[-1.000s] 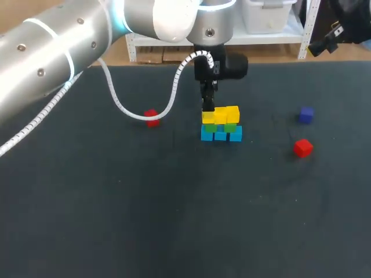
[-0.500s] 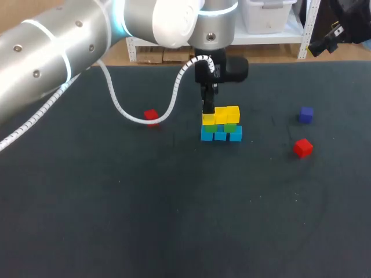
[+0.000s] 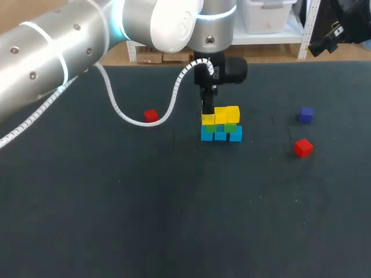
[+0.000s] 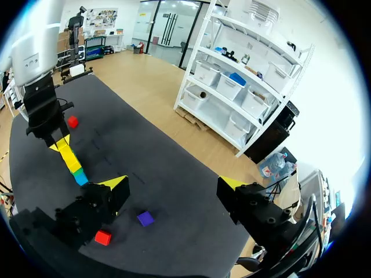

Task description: Place the blue cubes, place green cubes on the blue cubes, place the yellow cubes on the green cubes, then place the red cubes on the yellow cubes, and place purple cube on the red cubes.

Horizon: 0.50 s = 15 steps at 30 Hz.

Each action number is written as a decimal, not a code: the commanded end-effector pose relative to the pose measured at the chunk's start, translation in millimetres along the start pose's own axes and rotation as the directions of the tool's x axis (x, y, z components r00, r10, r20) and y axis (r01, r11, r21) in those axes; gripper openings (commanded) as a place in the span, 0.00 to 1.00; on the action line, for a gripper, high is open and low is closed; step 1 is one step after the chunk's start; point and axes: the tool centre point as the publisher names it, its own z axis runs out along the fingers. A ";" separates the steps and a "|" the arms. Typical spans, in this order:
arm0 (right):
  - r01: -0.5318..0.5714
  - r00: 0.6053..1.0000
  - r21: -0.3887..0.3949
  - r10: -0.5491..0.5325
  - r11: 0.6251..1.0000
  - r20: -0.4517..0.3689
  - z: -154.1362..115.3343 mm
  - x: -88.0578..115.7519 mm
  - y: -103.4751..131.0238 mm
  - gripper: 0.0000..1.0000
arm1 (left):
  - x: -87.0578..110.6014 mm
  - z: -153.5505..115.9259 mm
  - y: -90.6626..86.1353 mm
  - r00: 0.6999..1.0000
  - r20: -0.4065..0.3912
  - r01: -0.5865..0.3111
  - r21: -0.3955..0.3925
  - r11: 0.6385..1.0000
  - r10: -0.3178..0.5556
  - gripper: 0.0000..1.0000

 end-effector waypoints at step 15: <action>-0.002 1.000 0.020 0.002 1.000 0.004 -1.4 2.1 3.6 1.00 | 0.8 0.0 2.8 1.000 0.007 0.004 -0.026 1.000 -0.004 0.00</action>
